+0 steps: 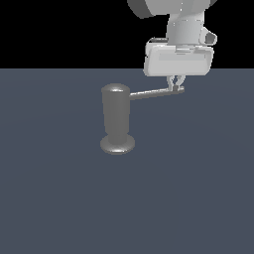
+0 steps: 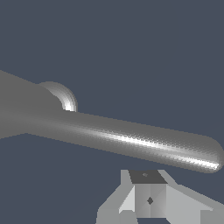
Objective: Turn on the faucet by rotating a designated handle.
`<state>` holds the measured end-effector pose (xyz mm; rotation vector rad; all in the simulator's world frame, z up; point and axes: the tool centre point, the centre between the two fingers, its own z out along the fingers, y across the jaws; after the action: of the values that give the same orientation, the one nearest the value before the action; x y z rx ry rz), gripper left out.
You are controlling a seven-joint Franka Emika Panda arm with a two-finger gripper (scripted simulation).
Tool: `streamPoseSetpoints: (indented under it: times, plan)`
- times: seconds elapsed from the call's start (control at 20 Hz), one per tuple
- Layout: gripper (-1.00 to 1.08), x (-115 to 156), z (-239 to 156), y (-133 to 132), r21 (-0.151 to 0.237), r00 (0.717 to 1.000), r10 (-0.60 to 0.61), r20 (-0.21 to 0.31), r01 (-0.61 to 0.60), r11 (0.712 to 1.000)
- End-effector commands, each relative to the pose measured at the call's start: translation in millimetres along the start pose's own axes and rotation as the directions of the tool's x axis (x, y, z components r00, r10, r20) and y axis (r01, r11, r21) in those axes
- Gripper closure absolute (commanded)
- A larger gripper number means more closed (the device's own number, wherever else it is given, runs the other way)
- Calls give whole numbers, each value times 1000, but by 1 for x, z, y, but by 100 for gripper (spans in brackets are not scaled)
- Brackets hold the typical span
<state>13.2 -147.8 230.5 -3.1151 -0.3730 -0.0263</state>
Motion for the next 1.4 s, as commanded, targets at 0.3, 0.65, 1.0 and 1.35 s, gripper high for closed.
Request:
streamPoseSetpoints:
  times: [0.3,0.65,1.0,1.35]
  plan:
    - [108,13,0,12,0,1000,3,-1,-3,1000]
    - [108,35,1,10,0,1000,7,1,-7,1000]
    - [108,56,3,9,-1,1000,12,4,-12,1000]
    - [108,77,5,9,-1,1000,15,6,-15,1000]
